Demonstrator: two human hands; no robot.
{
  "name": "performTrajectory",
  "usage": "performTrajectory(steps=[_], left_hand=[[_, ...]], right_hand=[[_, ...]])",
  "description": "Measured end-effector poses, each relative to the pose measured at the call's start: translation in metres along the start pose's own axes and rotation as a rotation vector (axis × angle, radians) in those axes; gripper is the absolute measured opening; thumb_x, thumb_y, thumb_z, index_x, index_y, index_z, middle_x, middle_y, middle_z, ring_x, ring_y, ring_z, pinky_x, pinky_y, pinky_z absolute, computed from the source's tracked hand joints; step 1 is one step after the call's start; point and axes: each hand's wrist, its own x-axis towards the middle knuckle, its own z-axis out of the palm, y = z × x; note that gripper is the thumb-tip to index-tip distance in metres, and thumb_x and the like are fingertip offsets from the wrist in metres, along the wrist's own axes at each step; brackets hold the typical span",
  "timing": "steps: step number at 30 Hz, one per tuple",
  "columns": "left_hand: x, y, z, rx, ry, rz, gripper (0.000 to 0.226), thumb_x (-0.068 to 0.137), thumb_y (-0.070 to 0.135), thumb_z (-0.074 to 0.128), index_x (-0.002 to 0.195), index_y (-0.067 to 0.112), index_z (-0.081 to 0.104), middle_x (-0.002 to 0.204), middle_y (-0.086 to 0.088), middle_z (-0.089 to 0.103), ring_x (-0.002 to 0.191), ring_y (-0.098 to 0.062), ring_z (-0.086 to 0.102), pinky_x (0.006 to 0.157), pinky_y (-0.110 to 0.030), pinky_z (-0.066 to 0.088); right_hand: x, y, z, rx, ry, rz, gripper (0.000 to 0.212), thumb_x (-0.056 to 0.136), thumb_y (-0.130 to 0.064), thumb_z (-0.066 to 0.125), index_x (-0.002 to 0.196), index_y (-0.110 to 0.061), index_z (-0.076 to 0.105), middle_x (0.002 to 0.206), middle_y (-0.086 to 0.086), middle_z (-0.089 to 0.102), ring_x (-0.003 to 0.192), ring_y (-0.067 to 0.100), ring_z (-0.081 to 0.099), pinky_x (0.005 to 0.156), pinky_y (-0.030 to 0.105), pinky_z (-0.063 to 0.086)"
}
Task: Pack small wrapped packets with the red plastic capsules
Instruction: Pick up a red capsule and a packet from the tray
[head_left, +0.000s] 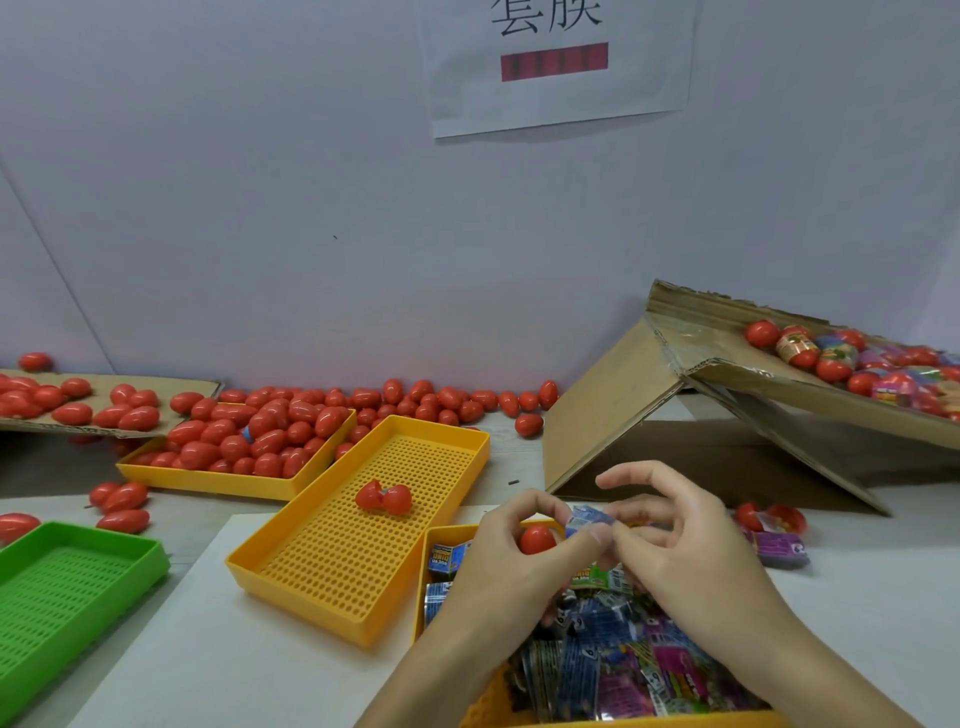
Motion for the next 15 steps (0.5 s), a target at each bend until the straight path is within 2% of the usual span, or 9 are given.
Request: performTrajectory(steps=[2,5,11,13,15], left_hand=[[0.0,0.0017,-0.0006,-0.037,-0.012,0.018,0.035,0.08,0.048,0.077,0.09,0.018,0.061,0.059,0.001,0.048,0.048,-0.01,0.043,0.05,-0.027,0.042],[0.0,0.0027,-0.0012,-0.061,-0.026,0.048,0.027,0.087,0.041,0.074,0.089,0.016,0.063,0.059,-0.001,0.048,0.048,-0.011,0.042,0.05,-0.028,0.041],[-0.0001,0.0026,-0.001,-0.172,0.008,0.044,0.018,0.088,0.028,0.074,0.074,0.019,0.067,0.056,-0.001,0.045,0.048,-0.012,0.04,0.049,-0.026,0.042],[0.001,0.0031,-0.0015,-0.244,0.033,0.04,0.024,0.089,0.024,0.072,0.066,0.019,0.066,0.056,-0.003,0.043,0.047,-0.013,0.038,0.047,-0.026,0.04],[0.0018,0.0033,-0.0013,-0.263,0.048,0.037,0.028,0.088,0.025,0.071,0.062,0.018,0.064,0.055,-0.004,0.042,0.047,-0.014,0.037,0.047,-0.026,0.04]], right_hand=[[0.0003,0.0012,0.0003,0.016,-0.031,0.017,0.028,0.089,-0.013,0.071,0.1,-0.037,0.064,0.08,-0.001,0.075,0.065,0.019,0.072,0.054,0.033,0.059],[0.0016,0.0035,-0.0006,0.016,-0.042,0.044,0.024,0.089,-0.01,0.07,0.105,-0.027,0.063,0.079,0.001,0.075,0.064,0.017,0.072,0.057,0.031,0.057],[0.0011,0.0024,-0.0005,0.016,-0.02,0.032,0.026,0.087,-0.012,0.072,0.1,-0.031,0.061,0.079,0.0,0.073,0.061,0.02,0.07,0.059,0.036,0.056],[0.0001,0.0021,0.0008,0.004,0.009,-0.017,0.025,0.084,-0.016,0.075,0.092,-0.032,0.058,0.075,0.0,0.068,0.061,0.024,0.065,0.057,0.032,0.053],[-0.001,0.0022,0.0022,-0.064,0.051,-0.094,0.026,0.08,-0.019,0.076,0.083,-0.033,0.054,0.071,0.0,0.061,0.06,0.02,0.057,0.055,0.028,0.05]])
